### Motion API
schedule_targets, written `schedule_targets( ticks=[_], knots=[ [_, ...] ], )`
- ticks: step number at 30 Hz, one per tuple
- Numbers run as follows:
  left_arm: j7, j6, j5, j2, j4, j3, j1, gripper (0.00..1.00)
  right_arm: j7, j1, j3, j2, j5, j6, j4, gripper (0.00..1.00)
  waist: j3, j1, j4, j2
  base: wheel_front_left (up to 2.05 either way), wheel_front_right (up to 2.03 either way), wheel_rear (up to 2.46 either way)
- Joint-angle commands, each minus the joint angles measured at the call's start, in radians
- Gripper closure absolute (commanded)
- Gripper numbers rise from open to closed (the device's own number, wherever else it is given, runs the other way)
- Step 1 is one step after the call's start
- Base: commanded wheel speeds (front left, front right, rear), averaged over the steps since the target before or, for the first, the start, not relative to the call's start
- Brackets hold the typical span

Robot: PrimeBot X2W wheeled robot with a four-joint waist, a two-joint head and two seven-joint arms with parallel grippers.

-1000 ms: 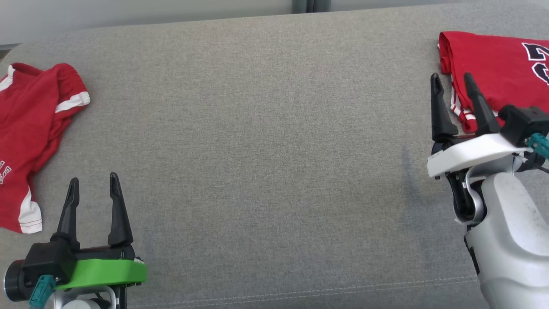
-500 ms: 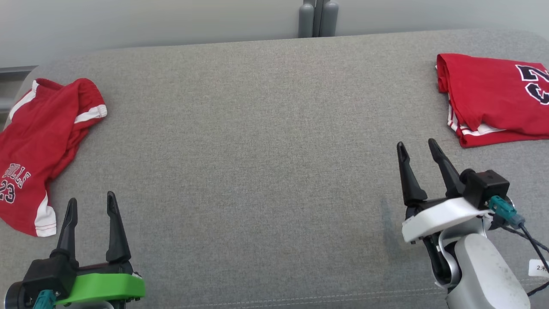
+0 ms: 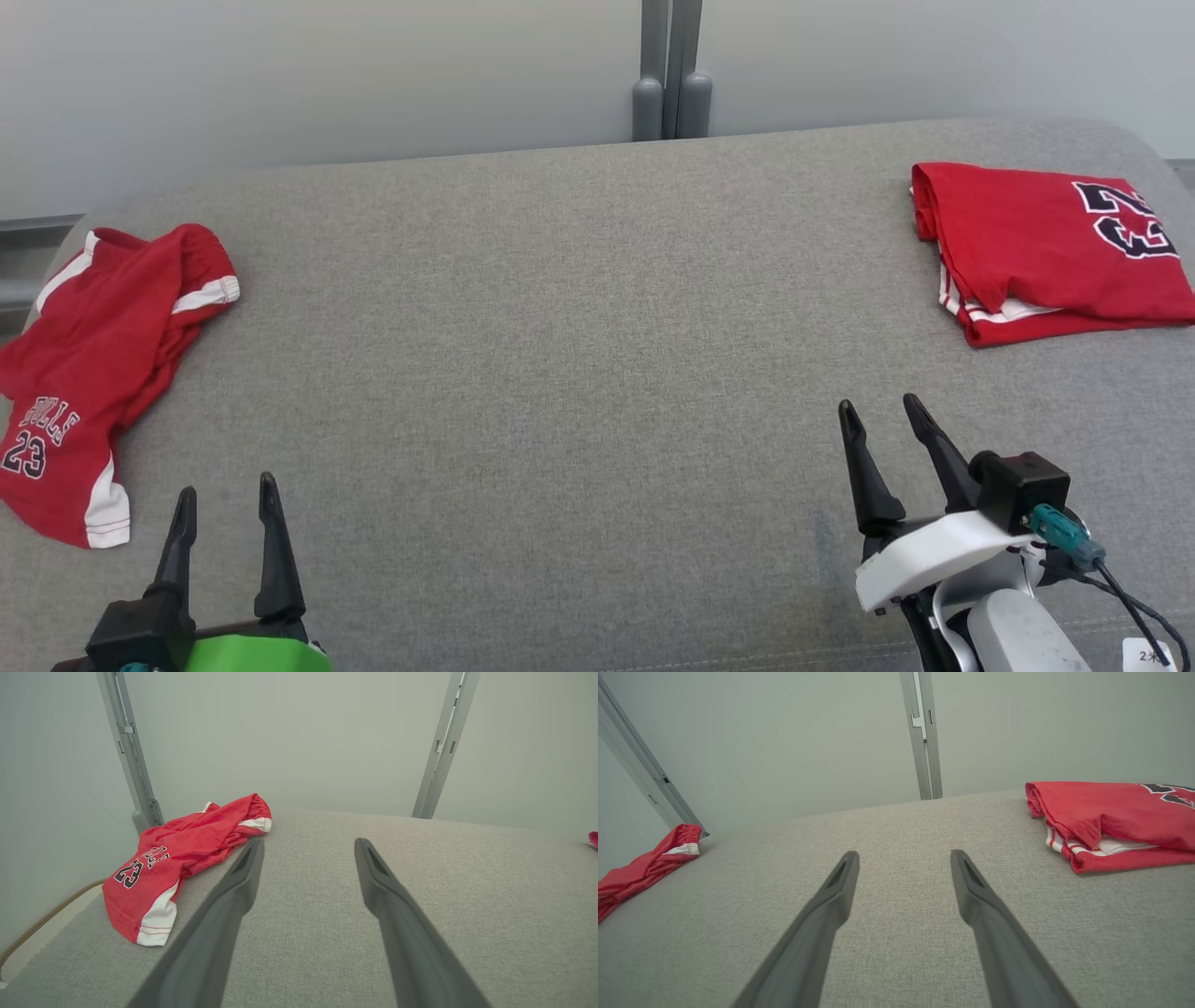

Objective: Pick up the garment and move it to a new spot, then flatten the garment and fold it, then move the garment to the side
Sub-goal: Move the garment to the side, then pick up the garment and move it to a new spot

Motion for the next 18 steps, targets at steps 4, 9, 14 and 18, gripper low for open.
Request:
schedule_targets(
  ticks=[4,9,14,18],
  knots=[
    [0.000,-0.002,0.018,0.002,0.031,-0.009,0.021,0.00,0.009,0.024,-0.002,0.001,-0.008,-0.001,0.011,0.00,-0.037,0.0001,-0.007,0.0000,0.00,0.00,0.00],
    [0.000,-0.009,0.025,0.002,0.044,-0.014,0.011,0.00,0.010,0.030,0.001,0.004,-0.003,-0.001,0.017,0.00,-0.046,0.0001,-0.011,0.0000,0.00,0.00,0.00],
    [0.000,-0.020,0.038,0.009,0.057,-0.021,0.006,0.00,0.007,0.029,0.009,0.005,-0.010,-0.001,0.019,0.00,-0.049,0.0001,-0.016,0.0000,0.00,0.00,0.00],
    [0.000,-0.023,0.041,0.009,0.059,-0.016,0.007,0.00,0.006,0.031,0.009,0.006,-0.015,-0.001,0.018,0.00,-0.052,0.0001,-0.019,0.0000,0.00,0.00,0.00]
  ],
)
